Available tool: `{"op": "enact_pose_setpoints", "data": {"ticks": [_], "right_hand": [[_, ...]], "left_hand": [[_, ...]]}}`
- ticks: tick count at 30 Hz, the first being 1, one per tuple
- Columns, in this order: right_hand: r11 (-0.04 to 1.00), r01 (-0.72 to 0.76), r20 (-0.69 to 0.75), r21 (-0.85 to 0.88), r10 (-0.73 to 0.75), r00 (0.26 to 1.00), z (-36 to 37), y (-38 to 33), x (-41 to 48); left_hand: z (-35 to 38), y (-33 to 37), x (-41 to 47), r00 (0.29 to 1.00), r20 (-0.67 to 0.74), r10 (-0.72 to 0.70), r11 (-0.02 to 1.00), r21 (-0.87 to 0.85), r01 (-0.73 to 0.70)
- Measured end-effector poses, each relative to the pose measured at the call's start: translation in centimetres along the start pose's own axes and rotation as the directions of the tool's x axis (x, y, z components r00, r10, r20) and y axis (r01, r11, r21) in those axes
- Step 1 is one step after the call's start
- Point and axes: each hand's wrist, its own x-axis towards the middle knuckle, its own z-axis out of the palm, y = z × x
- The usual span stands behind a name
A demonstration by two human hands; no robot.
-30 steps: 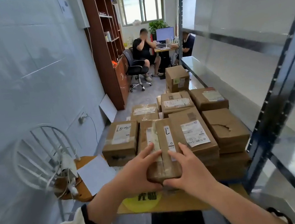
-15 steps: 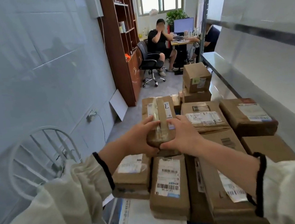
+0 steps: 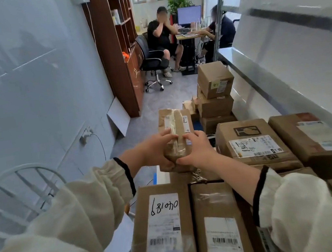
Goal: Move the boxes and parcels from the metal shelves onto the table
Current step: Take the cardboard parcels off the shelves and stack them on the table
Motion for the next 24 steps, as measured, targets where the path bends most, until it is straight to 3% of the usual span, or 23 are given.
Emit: {"op": "enact_pose_setpoints", "data": {"ticks": [24], "right_hand": [[0.999,-0.05,0.071,-0.02,0.051,0.996,2.1,2.2,0.5]], "left_hand": [[4.0,-1.8,0.3,0.997,0.064,0.047,0.991,-0.125,-0.039]]}}
